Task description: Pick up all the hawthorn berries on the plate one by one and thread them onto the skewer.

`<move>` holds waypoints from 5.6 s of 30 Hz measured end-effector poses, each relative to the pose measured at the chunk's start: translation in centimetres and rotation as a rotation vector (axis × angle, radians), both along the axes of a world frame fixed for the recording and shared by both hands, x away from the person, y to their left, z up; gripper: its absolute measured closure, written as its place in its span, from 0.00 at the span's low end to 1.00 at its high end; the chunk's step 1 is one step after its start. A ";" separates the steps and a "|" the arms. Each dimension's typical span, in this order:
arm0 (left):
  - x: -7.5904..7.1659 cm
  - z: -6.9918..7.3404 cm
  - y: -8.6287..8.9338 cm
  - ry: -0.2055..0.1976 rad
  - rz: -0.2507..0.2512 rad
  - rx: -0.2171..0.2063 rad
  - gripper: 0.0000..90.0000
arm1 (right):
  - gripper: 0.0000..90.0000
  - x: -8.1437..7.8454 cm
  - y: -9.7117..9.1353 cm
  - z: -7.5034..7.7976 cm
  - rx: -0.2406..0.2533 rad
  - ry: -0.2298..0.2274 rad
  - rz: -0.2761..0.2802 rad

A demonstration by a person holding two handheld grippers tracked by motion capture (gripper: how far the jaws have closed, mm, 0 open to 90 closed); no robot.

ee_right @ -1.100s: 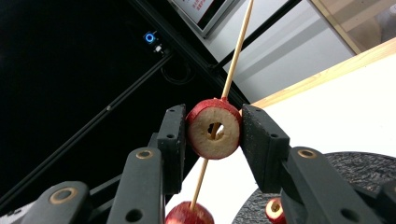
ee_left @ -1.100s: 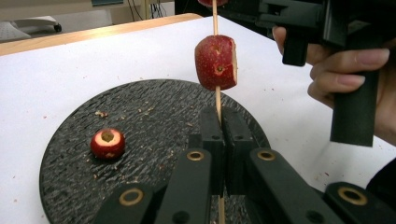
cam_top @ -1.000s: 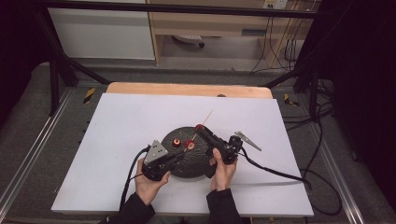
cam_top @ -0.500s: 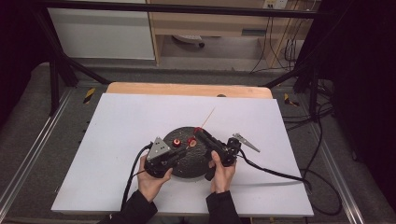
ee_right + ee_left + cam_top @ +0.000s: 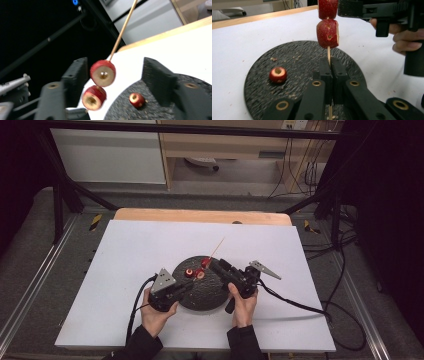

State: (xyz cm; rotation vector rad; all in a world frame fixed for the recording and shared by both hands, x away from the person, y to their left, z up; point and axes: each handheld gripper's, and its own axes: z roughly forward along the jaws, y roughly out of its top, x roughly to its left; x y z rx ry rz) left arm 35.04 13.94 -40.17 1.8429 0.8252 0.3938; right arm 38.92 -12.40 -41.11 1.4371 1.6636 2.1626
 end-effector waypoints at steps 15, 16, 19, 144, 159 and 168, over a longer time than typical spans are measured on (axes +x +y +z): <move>-0.7 -0.7 4.4 0.026 0.009 0.060 0.98 | 0.05 0.5 -1.0 -0.3 -0.332 0.053 0.106; -0.8 -0.7 4.7 0.029 0.007 0.066 0.98 | 0.05 0.5 -1.1 -0.3 -0.354 0.055 0.112; -1.0 -1.0 5.6 0.039 0.006 0.075 0.98 | 0.04 0.5 -1.3 -0.4 -0.412 0.056 0.136; -2.1 -3.4 12.3 0.108 0.051 0.114 0.98 | 0.70 10.1 12.0 0.2 -1.107 0.183 0.509; -2.2 -3.4 12.1 0.104 0.045 0.114 0.98 | 0.70 9.0 10.5 2.4 -1.045 0.245 0.457; -2.4 -3.4 11.7 0.099 0.030 0.126 0.98 | 0.70 7.5 8.1 2.6 -0.942 0.246 0.417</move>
